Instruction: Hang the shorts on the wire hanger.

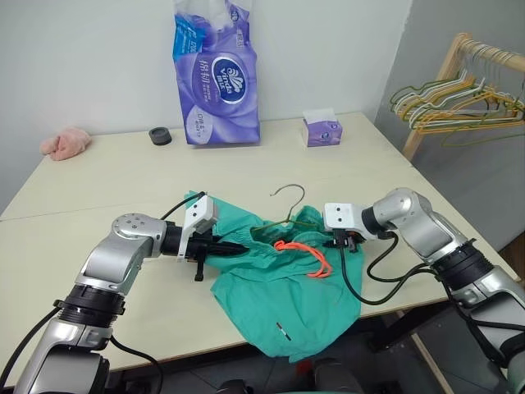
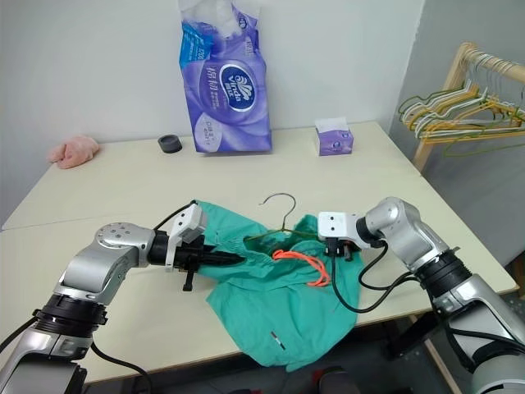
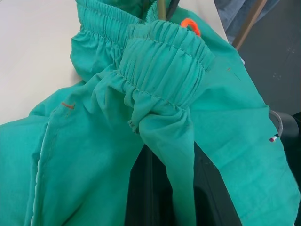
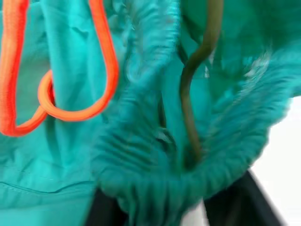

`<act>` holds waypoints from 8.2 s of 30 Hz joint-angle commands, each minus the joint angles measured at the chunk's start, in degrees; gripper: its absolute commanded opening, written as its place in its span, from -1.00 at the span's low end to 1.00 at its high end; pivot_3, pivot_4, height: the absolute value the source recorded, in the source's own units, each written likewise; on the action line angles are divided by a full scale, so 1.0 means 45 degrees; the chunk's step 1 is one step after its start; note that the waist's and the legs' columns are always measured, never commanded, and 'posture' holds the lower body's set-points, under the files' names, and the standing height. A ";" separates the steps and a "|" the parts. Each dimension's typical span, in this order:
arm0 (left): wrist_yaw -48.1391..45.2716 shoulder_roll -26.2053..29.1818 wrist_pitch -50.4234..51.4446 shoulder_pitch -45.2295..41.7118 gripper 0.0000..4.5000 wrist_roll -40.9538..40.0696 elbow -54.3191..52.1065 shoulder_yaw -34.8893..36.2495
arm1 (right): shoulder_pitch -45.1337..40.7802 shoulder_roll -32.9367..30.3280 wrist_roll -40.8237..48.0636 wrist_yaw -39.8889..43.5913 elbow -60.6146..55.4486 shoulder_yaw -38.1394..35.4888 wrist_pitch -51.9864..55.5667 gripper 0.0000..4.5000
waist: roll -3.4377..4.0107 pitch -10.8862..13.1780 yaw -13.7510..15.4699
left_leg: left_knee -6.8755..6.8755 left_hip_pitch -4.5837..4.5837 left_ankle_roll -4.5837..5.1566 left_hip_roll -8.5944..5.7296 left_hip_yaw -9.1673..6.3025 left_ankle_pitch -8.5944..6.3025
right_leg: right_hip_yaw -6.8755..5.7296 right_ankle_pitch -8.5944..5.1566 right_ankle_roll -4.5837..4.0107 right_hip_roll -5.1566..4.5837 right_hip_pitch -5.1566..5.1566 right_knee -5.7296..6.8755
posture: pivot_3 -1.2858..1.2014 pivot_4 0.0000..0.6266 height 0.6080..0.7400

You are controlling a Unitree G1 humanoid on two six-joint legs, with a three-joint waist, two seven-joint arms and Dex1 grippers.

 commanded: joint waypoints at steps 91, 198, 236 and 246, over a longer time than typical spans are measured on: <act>0.2842 -0.0887 -0.3648 0.0138 -0.06 0.1746 0.2161 0.1246 | 0.2656 -0.2549 0.3180 0.0682 -0.5103 -0.3050 0.5174 -1.00 | 0.0000 -0.0002 -0.0249 | 0.0002 -0.0006 0.0003 0.0012 -0.0016 -0.0002 | -0.0010 -0.0002 -0.0002 -0.0059 0.0003 0.0010 | -0.13 -1.00 1.00; 0.2505 -1.2112 -0.5963 -1.0138 0.08 0.0693 0.6142 -0.1499 | -0.3375 -0.8107 0.4381 -0.9871 0.7551 -1.0576 1.3320 -0.03 | 0.0335 0.1438 -0.3695 | -0.0001 0.0217 0.0444 -0.0052 0.0457 -0.0276 | 0.0139 -0.0155 0.0356 -0.0233 0.0529 -0.0416 | -0.34 -0.59 1.00; 0.7479 -0.7087 -0.3440 -0.4784 0.08 0.3490 0.2380 -0.0203 | 0.5087 0.0016 0.2568 -1.3066 -0.9236 -1.1664 0.1917 0.99 | 0.0373 0.0915 -0.3077 | 0.0148 0.0207 0.0438 -0.0094 0.0489 -0.0271 | 0.0423 -0.0143 0.0383 -0.0211 0.0323 -0.0176 | -0.24 -0.85 1.00; 1.4740 -0.6470 -0.0860 -0.0823 0.08 0.5500 -0.0940 0.2847 | 0.5540 0.3687 0.3034 -1.2188 -0.6912 -0.7954 0.0397 0.99 | 0.0156 0.0552 -0.2013 | 0.0167 0.0191 0.0381 -0.0196 0.0332 -0.0270 | 0.0407 -0.0129 0.0380 -0.0258 0.0283 -0.0134 | -0.14 -0.92 1.00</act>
